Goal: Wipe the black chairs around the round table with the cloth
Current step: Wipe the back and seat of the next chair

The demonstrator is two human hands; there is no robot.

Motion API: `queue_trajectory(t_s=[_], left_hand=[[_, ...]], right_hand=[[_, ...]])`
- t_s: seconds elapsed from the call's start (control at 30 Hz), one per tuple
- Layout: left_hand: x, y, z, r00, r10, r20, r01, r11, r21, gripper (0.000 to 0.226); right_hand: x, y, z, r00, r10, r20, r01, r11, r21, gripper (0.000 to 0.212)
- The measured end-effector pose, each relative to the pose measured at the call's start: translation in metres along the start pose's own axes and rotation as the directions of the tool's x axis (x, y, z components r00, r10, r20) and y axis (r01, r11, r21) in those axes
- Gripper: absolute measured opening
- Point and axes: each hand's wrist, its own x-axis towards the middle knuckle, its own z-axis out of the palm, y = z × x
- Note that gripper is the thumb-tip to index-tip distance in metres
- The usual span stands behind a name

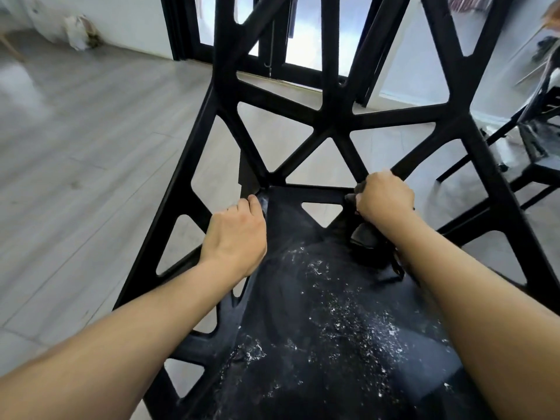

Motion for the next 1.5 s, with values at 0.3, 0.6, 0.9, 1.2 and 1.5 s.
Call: queue_trajectory(t_s=[0.3,0.6,0.9,1.2,1.5], left_hand=[[0.001,0.001,0.0,0.999,-0.01,-0.053,0.008,0.999,-0.039,0.056],[0.001,0.003,-0.003,0.999,-0.033,-0.041,0.03,0.997,-0.074,0.054],[-0.001,-0.003,-0.006,0.998,-0.027,0.048,0.029,0.999,-0.045,0.056],[0.002,0.0,-0.004,0.999,-0.01,0.032,0.013,0.996,-0.083,0.057],[0.003,-0.002,0.008,0.998,0.011,-0.06,-0.018,0.992,-0.124,0.058]], right_hand=[[-0.028,-0.103,0.014,0.887,-0.413,-0.209,0.435,0.898,0.071,0.022],[-0.034,-0.116,0.032,0.815,-0.475,-0.333,0.529,0.844,0.089,0.031],[-0.038,-0.127,-0.001,0.87,-0.47,-0.148,0.465,0.883,-0.07,0.013],[-0.01,-0.019,-0.022,0.87,-0.307,-0.386,0.408,0.888,0.213,0.027],[0.078,-0.045,-0.006,0.528,-0.387,-0.756,0.508,0.857,-0.085,0.051]])
